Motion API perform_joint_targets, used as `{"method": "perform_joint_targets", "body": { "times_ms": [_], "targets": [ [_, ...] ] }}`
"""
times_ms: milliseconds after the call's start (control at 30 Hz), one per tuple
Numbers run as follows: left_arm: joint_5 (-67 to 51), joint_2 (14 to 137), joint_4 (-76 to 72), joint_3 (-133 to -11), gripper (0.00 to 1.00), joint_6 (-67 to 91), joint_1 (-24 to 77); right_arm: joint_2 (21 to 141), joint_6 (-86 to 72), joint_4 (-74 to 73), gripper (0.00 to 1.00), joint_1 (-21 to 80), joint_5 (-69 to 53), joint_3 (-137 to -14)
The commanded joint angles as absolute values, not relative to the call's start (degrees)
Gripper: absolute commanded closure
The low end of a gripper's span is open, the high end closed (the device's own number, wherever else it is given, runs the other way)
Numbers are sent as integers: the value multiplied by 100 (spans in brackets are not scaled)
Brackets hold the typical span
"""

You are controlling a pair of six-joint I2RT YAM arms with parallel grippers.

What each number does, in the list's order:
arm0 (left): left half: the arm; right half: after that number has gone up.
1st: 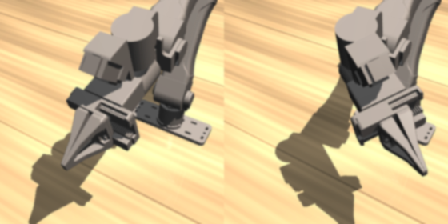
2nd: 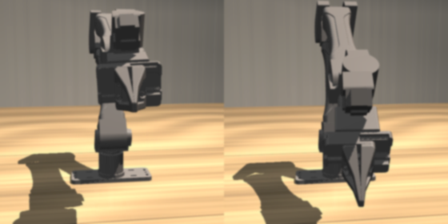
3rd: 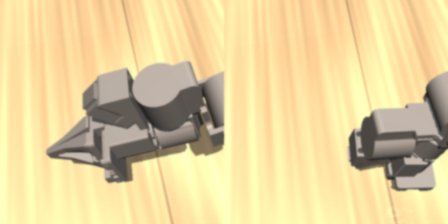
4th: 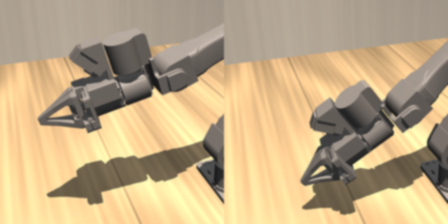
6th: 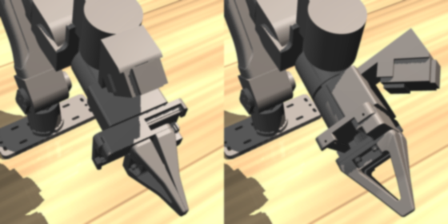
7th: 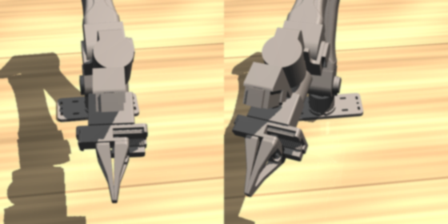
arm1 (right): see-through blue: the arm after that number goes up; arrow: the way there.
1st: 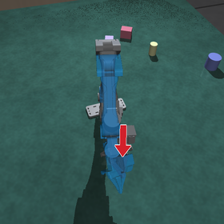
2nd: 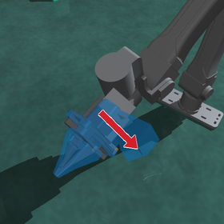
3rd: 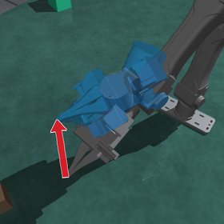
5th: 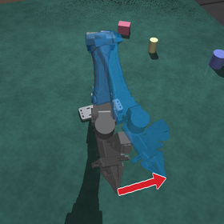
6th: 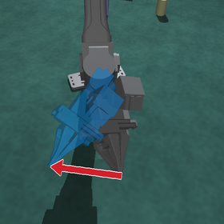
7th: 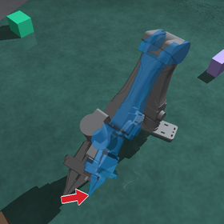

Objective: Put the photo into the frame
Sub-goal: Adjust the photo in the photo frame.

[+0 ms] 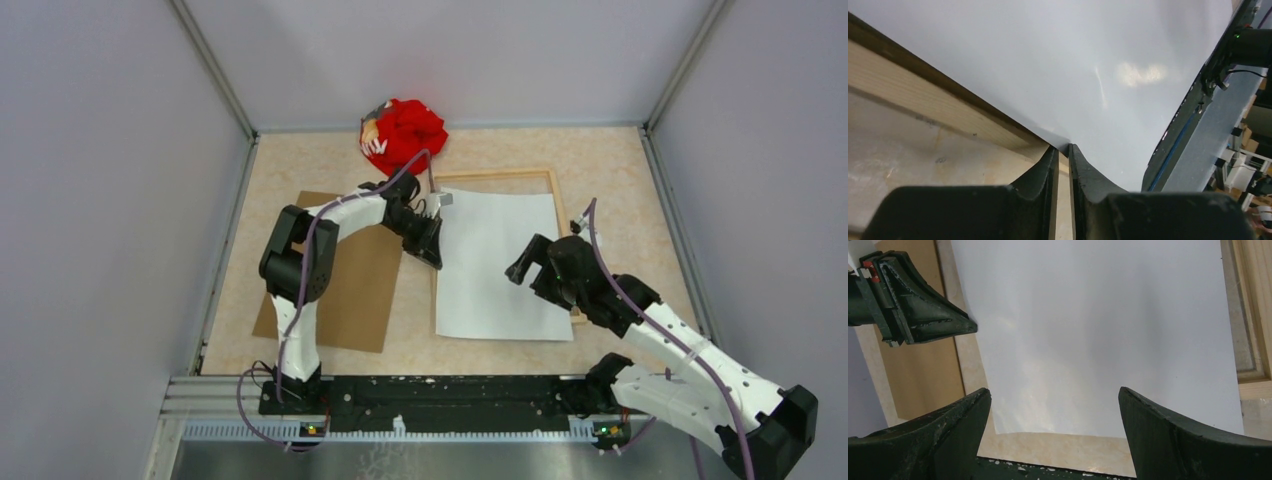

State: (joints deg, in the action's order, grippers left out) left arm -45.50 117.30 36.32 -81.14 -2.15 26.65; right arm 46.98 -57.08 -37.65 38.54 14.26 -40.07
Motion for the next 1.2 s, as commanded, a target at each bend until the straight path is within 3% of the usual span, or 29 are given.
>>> {"method": "perform_joint_targets", "body": {
  "times_ms": [0, 567, 867, 1167],
  "targets": [
    [-4100, 10890, 3083, -7730, 83, -245, 2647, 4702, -5695, -3554, 1, 3821, 1478, -4017],
    [-3780, 10448, 2206, -6994, 97, 1235, 2398, 4663, -5695, -3571, 1, 3819, 1520, -4034],
    [-4049, 10582, 1914, -7024, 100, 1902, 2210, 4698, -5704, -3509, 1, 3820, 1531, -4003],
    [-4086, 10347, 2016, -6576, 100, 1603, 1757, 4713, -5692, -3525, 1, 3820, 1578, -3963]
  ]
}}
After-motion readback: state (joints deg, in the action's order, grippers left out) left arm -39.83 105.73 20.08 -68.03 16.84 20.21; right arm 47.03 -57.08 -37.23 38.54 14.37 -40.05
